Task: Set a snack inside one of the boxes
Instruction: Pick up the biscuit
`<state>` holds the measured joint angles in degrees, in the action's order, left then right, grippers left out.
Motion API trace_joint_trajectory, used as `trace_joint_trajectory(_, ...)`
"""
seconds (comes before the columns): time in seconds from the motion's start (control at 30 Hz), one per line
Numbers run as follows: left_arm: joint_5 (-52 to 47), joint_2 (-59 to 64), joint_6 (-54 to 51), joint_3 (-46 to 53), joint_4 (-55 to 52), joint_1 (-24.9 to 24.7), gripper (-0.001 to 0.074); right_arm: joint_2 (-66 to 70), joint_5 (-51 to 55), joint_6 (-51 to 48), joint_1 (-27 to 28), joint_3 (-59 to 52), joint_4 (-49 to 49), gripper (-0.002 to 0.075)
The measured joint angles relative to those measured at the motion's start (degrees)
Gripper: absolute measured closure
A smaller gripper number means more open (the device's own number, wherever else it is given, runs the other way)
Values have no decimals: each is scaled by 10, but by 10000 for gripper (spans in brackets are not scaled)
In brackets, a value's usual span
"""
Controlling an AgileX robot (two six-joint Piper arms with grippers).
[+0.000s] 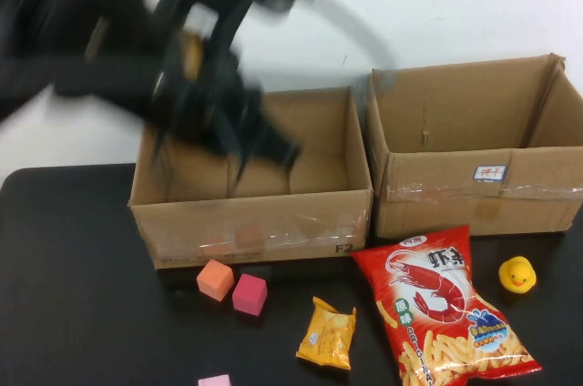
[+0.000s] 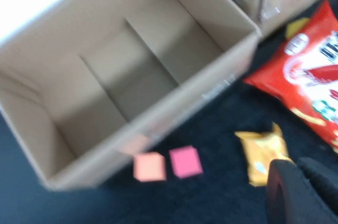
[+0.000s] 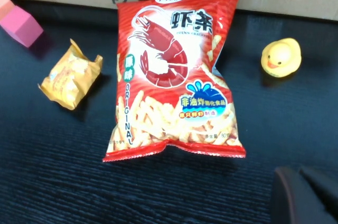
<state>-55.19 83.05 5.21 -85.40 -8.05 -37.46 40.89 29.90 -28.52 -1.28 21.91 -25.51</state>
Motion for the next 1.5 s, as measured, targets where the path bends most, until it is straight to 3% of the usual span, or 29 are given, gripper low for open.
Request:
trace_joint_trajectory(0.23,201,-74,60,292,62,0,735,0,0,0,0,0,-4,726)
trace_joint_trajectory(0.43,316,-14,61,391,117,0,735,0,0,-6,0,0,-16,726)
trace_joint_trajectory(0.7,413,138,57,389,158,0,733,22,-7,-14,0,0,-30,726)
trace_joint_trajectory(0.77,430,170,56,379,160,0,702,35,-10,-15,0,0,-33,726)
trace_joint_trajectory(0.83,437,198,55,362,162,0,621,45,-13,-16,0,0,-35,726)
trace_joint_trajectory(1.0,441,259,51,299,164,0,259,58,-15,-29,0,0,-39,726)
trace_joint_trajectory(1.1,417,294,50,251,165,0,173,58,-17,-30,0,0,-39,726)
trace_joint_trajectory(1.5,329,400,37,116,192,-25,170,58,-17,-30,0,0,-44,726)
